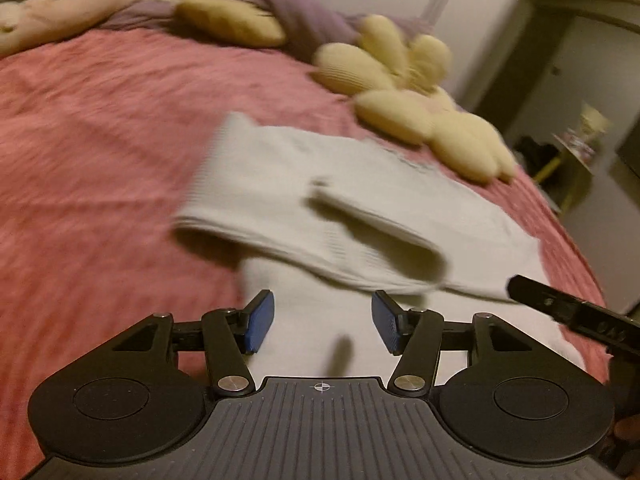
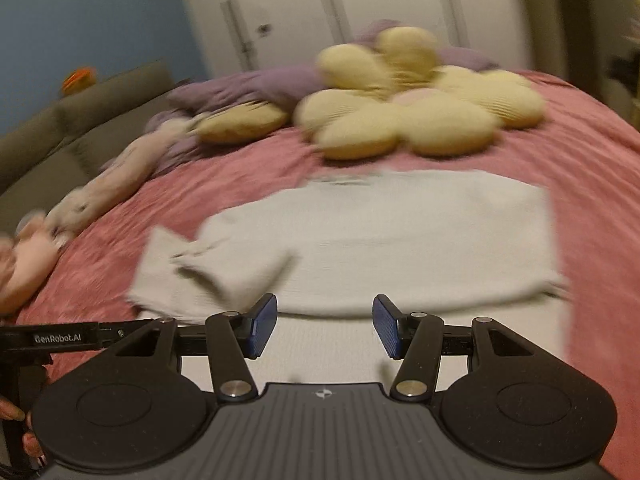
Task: Fold small clothes
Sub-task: 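Lay the folded sleeve down and open the left tool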
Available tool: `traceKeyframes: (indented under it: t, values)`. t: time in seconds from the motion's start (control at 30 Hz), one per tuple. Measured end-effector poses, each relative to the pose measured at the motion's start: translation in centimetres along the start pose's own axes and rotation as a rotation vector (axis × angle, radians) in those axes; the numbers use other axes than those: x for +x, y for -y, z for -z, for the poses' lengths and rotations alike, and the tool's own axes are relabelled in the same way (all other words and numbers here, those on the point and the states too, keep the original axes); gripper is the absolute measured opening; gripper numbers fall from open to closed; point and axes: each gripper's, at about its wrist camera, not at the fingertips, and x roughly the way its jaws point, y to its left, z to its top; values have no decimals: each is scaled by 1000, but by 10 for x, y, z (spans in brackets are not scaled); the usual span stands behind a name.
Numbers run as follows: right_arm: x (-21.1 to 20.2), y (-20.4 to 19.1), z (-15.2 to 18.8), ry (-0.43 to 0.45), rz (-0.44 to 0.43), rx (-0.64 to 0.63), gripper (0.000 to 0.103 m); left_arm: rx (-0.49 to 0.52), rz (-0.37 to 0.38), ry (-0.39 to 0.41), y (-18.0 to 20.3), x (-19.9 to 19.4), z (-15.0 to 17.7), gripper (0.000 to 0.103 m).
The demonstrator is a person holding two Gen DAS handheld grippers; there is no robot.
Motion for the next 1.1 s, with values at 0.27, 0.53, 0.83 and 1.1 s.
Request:
traceKeyframes:
  t: [0.27, 0.53, 0.83, 1.1]
  values:
    - [78, -100, -7, -54, 122, -429, 62, -14, -81, 20, -23, 1, -8, 69]
    - [55, -48, -31, 97, 148, -119, 6, 63, -87, 21, -3, 20, -18, 61]
    - [32, 91, -5, -3, 196, 327, 23, 136, -148, -21, 26, 59, -27, 58]
    - [27, 102, -17, 68, 207, 321, 31, 167, -176, -32, 24, 62, -26, 49]
